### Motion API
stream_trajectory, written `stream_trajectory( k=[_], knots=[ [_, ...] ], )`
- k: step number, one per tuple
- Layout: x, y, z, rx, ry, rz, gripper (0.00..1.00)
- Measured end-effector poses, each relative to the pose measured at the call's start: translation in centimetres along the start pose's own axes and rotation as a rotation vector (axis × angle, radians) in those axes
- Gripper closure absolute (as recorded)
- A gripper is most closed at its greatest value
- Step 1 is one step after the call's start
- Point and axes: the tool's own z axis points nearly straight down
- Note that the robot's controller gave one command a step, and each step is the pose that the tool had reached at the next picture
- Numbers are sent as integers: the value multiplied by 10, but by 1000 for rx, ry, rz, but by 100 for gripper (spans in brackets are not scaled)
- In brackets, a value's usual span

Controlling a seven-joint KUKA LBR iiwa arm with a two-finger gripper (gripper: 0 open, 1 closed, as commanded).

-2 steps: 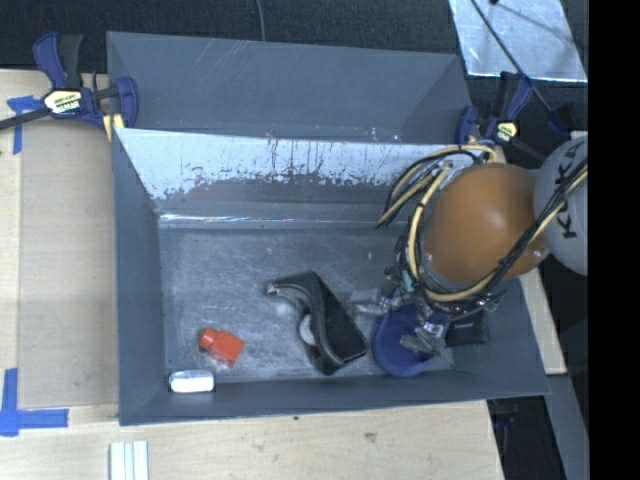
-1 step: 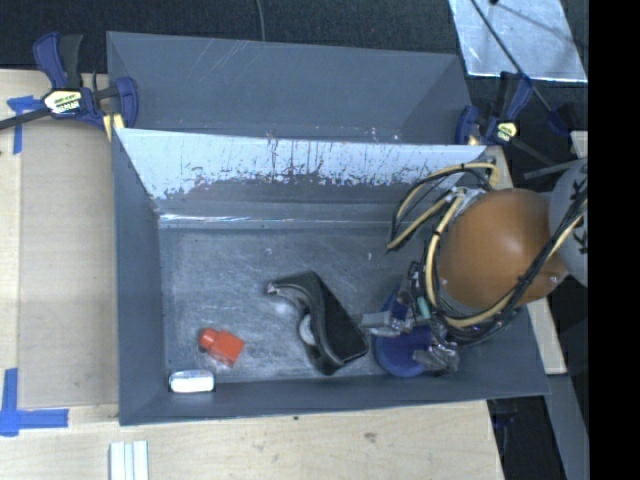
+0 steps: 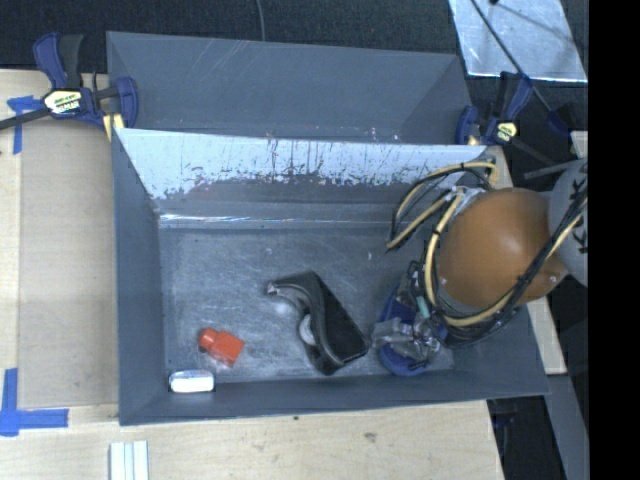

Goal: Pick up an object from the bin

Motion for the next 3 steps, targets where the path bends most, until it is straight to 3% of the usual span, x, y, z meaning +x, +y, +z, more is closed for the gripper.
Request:
stream_trajectory(
  k=[1, 3],
  knots=[
    [-8, -17, -147, 0, 4, -108, 100],
    [-7, -16, -143, -10, 8, -105, 100]
  ],
)
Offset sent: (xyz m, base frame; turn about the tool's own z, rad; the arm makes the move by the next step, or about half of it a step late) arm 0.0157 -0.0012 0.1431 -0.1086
